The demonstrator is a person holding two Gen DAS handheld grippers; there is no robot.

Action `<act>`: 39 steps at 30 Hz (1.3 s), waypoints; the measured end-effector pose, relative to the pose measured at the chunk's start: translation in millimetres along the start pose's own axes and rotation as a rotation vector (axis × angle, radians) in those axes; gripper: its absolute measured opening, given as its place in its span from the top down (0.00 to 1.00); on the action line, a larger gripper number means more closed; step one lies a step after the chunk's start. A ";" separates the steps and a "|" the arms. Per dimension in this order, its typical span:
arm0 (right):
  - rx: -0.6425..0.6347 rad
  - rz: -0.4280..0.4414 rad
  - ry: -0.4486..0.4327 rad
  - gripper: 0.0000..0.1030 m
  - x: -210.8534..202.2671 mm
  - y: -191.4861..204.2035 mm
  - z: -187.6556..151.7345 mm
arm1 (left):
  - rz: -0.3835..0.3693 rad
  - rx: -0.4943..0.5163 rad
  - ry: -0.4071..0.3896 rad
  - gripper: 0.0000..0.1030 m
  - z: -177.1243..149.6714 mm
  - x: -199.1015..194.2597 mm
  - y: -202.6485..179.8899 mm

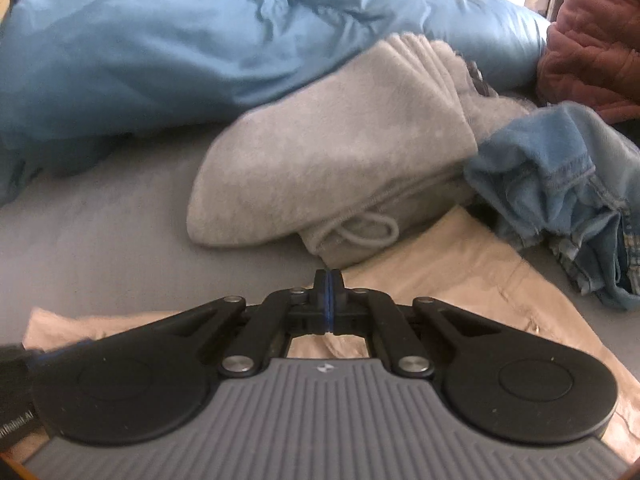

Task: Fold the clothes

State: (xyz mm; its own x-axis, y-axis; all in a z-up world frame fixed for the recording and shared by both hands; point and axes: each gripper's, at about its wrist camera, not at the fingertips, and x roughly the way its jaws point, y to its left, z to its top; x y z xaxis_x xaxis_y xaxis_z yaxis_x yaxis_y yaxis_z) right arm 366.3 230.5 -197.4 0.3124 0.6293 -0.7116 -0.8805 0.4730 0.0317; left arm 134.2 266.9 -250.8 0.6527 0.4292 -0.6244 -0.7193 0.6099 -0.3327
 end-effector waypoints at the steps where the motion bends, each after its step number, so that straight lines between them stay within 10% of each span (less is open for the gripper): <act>1: 0.003 0.001 -0.009 1.00 -0.6 -0.2 1.5 | 0.000 0.004 0.000 0.96 -0.7 0.5 0.1; 7: -0.054 0.006 0.073 0.98 0.7 2.1 4.4 | 0.000 0.016 0.002 0.96 -4.8 3.2 1.4; 14: -0.103 0.014 0.171 0.64 12.8 -2.8 -9.3 | -0.002 0.023 -0.004 0.96 -9.0 5.3 2.5; 16: -0.090 0.006 0.169 0.69 13.8 -4.6 -9.7 | -0.003 0.024 -0.008 0.96 -10.1 5.6 3.0; 18: -0.076 -0.001 0.167 0.99 14.8 -6.5 -10.2 | 0.000 0.021 -0.015 0.96 -11.1 5.2 2.5; 26: -0.079 -0.058 0.045 0.99 1.5 -2.0 -4.3 | -0.012 -0.029 -0.037 0.96 -7.1 1.8 8.2; 39: -0.058 -0.035 0.083 0.99 35.6 -5.1 -13.3 | -0.008 -0.036 -0.014 0.96 -5.3 13.6 9.6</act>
State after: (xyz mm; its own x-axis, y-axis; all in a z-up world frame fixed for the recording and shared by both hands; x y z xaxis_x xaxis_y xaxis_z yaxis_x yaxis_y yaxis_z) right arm 377.2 242.2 -232.2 0.3149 0.5587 -0.7672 -0.8895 0.4556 -0.0333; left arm 134.9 275.0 -266.2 0.6612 0.4341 -0.6118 -0.7222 0.5889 -0.3627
